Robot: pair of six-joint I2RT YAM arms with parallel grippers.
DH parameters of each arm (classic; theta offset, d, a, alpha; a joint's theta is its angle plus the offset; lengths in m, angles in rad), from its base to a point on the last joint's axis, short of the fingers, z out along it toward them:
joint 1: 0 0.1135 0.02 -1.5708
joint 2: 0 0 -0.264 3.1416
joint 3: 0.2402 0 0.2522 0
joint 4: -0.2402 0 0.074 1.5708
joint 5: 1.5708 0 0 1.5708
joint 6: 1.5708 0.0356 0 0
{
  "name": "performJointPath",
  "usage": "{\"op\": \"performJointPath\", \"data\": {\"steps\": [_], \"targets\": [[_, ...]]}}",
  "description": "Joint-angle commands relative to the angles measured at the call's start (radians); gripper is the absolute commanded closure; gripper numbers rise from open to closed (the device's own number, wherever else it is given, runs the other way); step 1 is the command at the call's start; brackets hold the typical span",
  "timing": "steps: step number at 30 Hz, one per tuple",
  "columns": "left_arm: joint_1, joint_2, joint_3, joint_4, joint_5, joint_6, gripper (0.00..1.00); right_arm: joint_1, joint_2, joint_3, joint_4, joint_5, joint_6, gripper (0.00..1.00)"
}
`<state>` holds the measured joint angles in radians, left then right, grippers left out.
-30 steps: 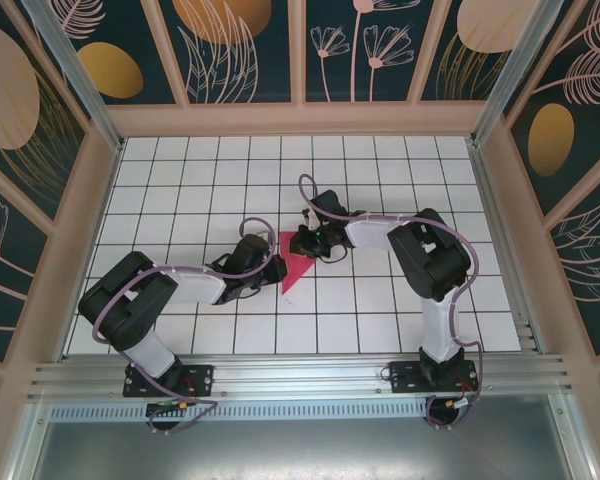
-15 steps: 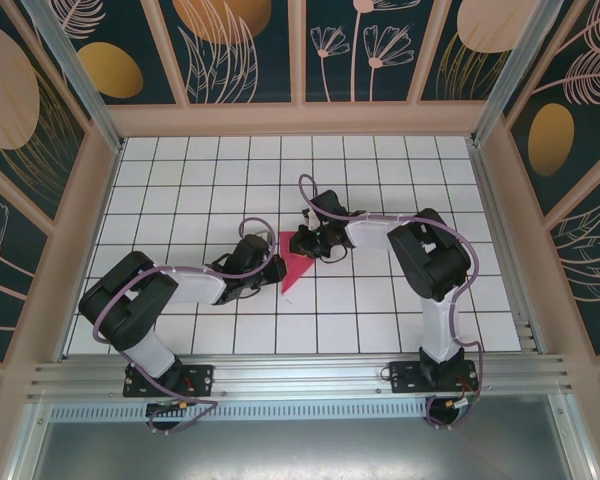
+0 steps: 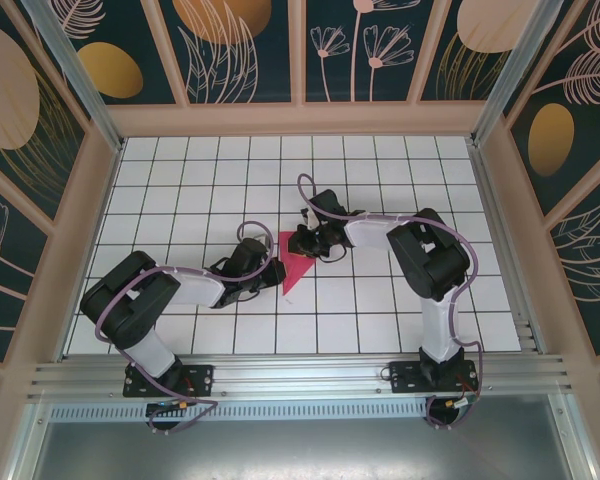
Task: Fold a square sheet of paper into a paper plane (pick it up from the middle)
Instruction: Fourth fold the wing at the center of the table.
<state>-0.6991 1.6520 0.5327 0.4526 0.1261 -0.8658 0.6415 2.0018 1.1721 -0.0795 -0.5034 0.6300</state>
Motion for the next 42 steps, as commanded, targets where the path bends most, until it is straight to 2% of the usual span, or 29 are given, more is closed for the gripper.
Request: {"op": "performJointPath", "data": {"steps": [1,8,14,20,35,42], "targets": [[0.004,0.036,-0.014,-0.031,-0.002,0.001,0.92,0.009,-0.019,0.022,-0.018,-0.018,-0.018,0.80],[0.004,0.043,-0.028,-0.016,0.005,-0.010,0.92,0.009,-0.108,-0.005,-0.044,0.007,-0.026,0.80],[0.005,0.046,-0.039,0.005,0.014,-0.022,0.92,0.033,-0.102,-0.037,-0.012,-0.018,-0.002,0.89],[0.004,0.040,-0.038,-0.009,0.008,-0.015,0.93,0.050,-0.070,-0.075,0.010,0.030,0.036,0.94],[0.004,0.007,0.006,-0.055,-0.006,-0.006,0.91,0.052,-0.003,-0.098,-0.002,0.079,0.016,0.95],[0.006,-0.064,0.089,-0.163,-0.081,0.012,0.88,0.052,-0.006,-0.099,-0.005,0.083,0.014,0.95]]}}
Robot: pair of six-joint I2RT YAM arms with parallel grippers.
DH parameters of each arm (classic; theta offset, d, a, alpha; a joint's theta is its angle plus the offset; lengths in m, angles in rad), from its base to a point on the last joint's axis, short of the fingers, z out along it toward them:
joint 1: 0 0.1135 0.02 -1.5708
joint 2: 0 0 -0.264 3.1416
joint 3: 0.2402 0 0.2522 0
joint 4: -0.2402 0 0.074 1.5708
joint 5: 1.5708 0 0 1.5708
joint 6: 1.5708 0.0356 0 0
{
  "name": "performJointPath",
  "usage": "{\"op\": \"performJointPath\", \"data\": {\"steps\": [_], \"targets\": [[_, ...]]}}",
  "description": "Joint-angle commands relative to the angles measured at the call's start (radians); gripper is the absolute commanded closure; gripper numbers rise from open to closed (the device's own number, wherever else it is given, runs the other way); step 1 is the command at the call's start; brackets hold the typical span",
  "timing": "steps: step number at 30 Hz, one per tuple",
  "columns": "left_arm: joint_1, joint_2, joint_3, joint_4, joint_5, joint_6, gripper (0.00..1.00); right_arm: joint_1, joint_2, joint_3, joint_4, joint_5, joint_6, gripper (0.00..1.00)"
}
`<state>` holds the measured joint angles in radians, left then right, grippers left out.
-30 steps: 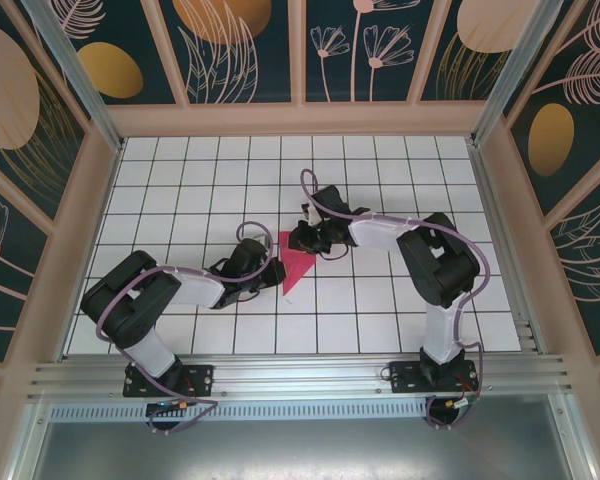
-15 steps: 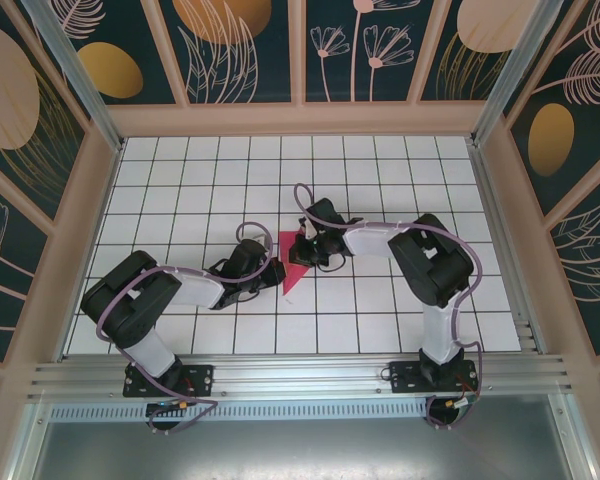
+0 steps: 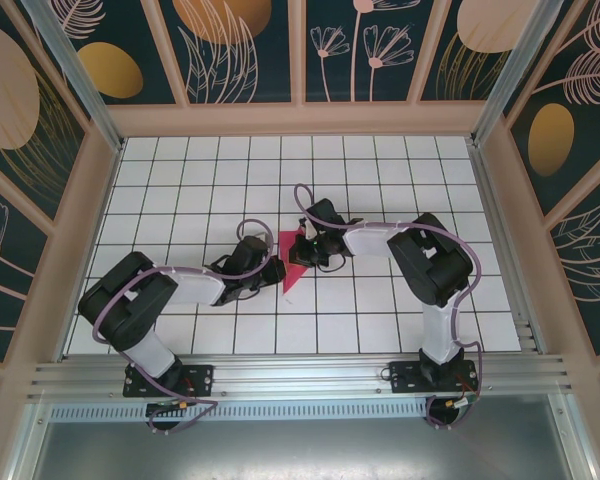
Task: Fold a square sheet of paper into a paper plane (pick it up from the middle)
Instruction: Fourth fold the wing at the center of the table.
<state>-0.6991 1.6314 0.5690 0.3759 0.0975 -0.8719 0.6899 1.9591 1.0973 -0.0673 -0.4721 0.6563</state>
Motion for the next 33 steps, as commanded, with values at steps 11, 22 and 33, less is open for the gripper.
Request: {"op": "performJointPath", "data": {"steps": [11,22,33], "targets": [[0.065,-0.029,0.099,-0.088,-0.042,0.002,0.89,0.003,0.030,-0.020,-0.012,0.050,-0.011,0.95],[0.075,0.119,0.188,-0.025,0.043,0.008,0.90,0.003,0.028,-0.021,0.012,0.030,0.002,0.95],[0.075,0.181,0.228,-0.096,-0.019,0.004,0.91,0.003,0.023,-0.016,0.016,0.033,0.004,0.94]]}}
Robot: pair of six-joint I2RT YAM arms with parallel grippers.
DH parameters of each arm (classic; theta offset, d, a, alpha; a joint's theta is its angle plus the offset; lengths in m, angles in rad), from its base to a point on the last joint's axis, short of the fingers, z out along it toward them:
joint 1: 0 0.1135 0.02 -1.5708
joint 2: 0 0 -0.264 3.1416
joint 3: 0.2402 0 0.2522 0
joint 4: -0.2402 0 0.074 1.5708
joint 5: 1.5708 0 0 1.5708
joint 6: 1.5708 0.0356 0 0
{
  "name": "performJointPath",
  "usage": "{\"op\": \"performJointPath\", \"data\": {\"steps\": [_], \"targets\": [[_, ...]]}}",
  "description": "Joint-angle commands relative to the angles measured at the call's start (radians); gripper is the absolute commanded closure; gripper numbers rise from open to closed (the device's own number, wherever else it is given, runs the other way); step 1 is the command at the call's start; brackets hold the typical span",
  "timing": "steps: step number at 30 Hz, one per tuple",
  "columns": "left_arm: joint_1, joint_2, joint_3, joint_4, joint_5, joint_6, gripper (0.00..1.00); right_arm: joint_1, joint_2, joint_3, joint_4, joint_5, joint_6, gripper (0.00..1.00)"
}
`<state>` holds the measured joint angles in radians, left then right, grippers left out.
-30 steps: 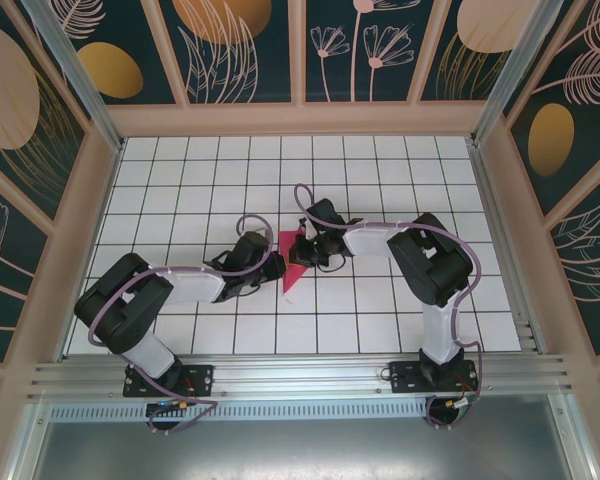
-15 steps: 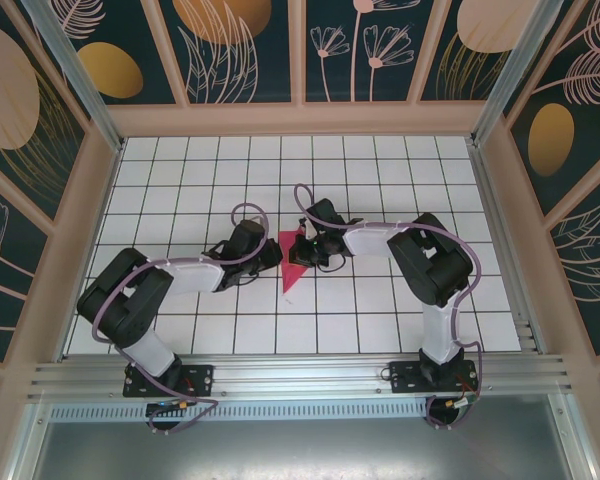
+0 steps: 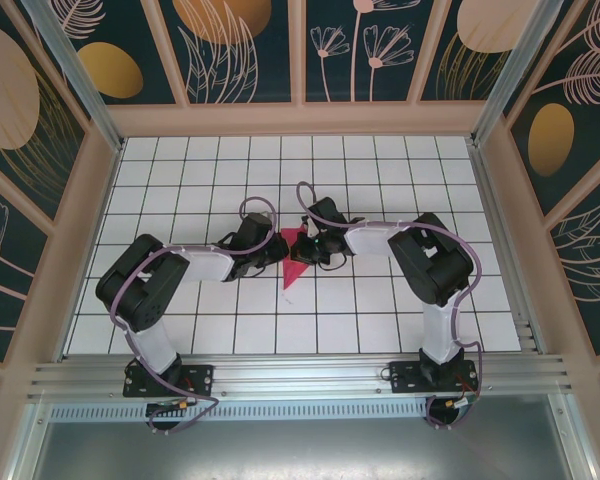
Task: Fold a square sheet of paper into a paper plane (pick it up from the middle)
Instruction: Fourth fold the wing at the center of the table.
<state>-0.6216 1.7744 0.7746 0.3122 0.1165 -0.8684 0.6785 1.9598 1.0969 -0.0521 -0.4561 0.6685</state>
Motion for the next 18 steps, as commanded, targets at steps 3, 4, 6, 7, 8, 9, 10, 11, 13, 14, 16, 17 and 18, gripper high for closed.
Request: {"op": "performJointPath", "data": {"steps": [3,4,6,7,8,9,10,11,13,14,16,17,18], "targets": [[-0.002,0.037,0.026,-0.061,-0.063,0.002,0.92,0.013,0.021,-0.015,0.004,0.012,-0.006,0.94],[-0.001,0.036,0.028,-0.072,-0.067,0.002,0.92,0.013,0.021,-0.014,0.005,0.011,-0.006,0.94],[-0.002,0.033,0.027,-0.081,-0.083,-0.003,0.93,0.013,0.021,-0.014,0.006,0.011,-0.004,0.94],[-0.001,0.027,0.020,-0.070,-0.079,-0.005,0.92,0.013,0.021,-0.013,0.007,0.010,-0.004,0.94],[-0.002,0.023,0.015,-0.055,-0.069,0.000,0.92,0.013,0.021,-0.014,0.009,0.008,-0.005,0.94],[-0.002,0.024,0.017,-0.048,-0.057,0.005,0.92,0.013,0.022,-0.013,0.010,0.008,-0.005,0.94],[-0.002,0.030,0.025,-0.050,-0.048,0.012,0.92,0.013,0.021,-0.014,0.010,0.008,-0.004,0.94],[-0.002,0.037,0.033,-0.055,-0.041,0.019,0.92,0.013,0.023,-0.013,0.012,0.006,-0.003,0.94],[-0.002,0.046,0.053,-0.092,-0.052,0.026,0.92,0.013,0.021,-0.012,0.009,0.005,-0.004,0.94],[-0.002,0.049,0.055,-0.111,-0.066,0.025,0.92,0.013,0.018,-0.012,0.009,0.005,-0.005,0.94],[-0.003,0.051,0.051,-0.135,-0.085,0.027,0.92,0.013,0.003,-0.012,0.010,0.001,-0.004,0.92],[-0.002,0.052,0.047,-0.142,-0.093,0.030,0.92,0.013,-0.010,-0.011,0.016,-0.002,-0.004,0.91],[-0.002,0.053,0.044,-0.148,-0.097,0.033,0.93,0.013,-0.021,-0.011,0.018,-0.007,-0.004,0.90]]}}
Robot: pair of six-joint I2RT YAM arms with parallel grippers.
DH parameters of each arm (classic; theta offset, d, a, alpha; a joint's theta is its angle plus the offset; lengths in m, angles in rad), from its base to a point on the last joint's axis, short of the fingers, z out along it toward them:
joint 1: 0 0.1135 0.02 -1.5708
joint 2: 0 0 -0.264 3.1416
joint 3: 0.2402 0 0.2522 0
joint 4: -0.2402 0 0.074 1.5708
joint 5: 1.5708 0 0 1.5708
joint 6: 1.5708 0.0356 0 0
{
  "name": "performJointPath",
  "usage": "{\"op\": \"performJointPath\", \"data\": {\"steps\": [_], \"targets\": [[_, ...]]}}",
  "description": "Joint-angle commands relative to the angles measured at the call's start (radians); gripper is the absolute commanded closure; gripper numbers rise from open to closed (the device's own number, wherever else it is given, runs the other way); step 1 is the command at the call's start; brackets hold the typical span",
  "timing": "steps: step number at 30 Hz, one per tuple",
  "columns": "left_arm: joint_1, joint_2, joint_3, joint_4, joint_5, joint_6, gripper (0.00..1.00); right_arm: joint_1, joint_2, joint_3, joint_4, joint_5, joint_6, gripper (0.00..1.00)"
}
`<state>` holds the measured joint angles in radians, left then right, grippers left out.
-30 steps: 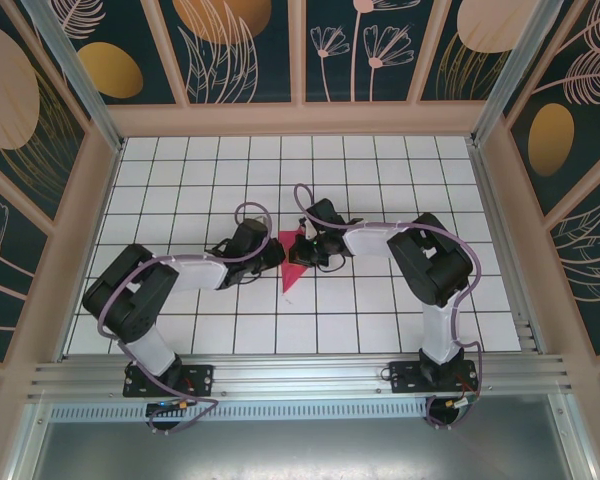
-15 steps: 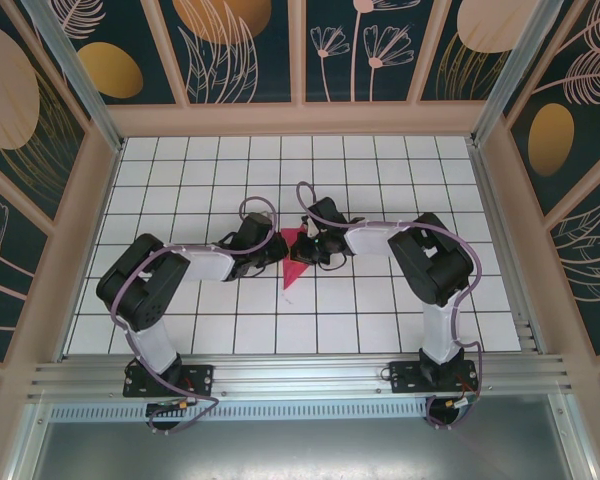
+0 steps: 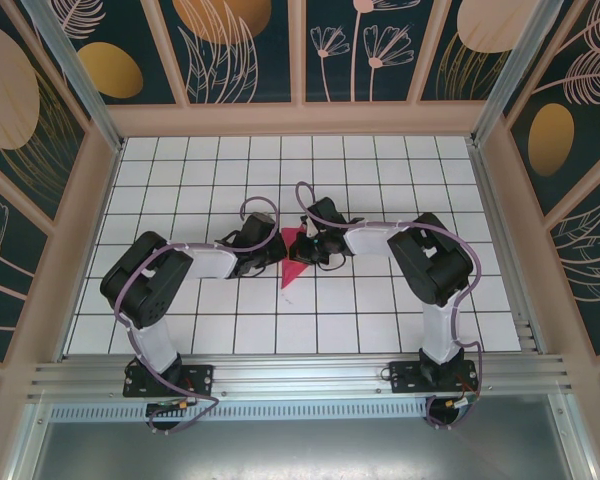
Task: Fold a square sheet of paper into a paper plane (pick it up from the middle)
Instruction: Fourth fold the wing at the center of the table.
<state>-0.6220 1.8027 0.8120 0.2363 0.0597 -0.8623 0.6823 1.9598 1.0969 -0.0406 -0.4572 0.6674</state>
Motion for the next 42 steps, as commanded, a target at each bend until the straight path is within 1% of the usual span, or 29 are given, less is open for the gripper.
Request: {"op": "performJointPath", "data": {"steps": [1,4,9,12,14,16,23,34,38,42], "targets": [[-0.001,0.026,0.002,-0.076,-0.045,0.030,0.93,0.010,-0.035,-0.009,0.010,-0.010,-0.005,0.89],[-0.001,0.027,-0.008,-0.084,-0.055,0.032,0.94,0.010,-0.078,-0.020,0.015,-0.021,-0.007,0.87],[-0.001,0.025,-0.024,-0.088,-0.064,0.034,0.94,0.009,-0.143,-0.093,0.056,-0.026,0.018,0.87],[-0.002,0.024,-0.025,-0.089,-0.064,0.040,0.94,0.011,-0.157,-0.134,0.111,-0.071,0.042,0.88],[-0.002,0.027,-0.023,-0.091,-0.064,0.041,0.94,0.014,-0.156,-0.155,0.158,-0.102,0.064,0.89],[-0.002,0.028,-0.019,-0.091,-0.065,0.043,0.94,0.021,-0.139,-0.150,0.163,-0.114,0.070,0.90],[-0.001,0.035,-0.014,-0.091,-0.057,0.043,0.94,0.045,-0.079,-0.114,0.148,-0.103,0.065,0.91],[-0.001,0.047,-0.005,-0.086,-0.040,0.043,0.94,0.048,-0.035,-0.126,0.127,-0.061,0.061,0.92],[-0.001,0.049,-0.007,-0.086,-0.038,0.045,0.94,0.048,-0.025,-0.133,0.134,-0.057,0.062,0.91],[-0.001,0.047,-0.008,-0.088,-0.038,0.048,0.95,0.046,-0.059,-0.133,0.152,-0.062,0.073,0.90]]}}
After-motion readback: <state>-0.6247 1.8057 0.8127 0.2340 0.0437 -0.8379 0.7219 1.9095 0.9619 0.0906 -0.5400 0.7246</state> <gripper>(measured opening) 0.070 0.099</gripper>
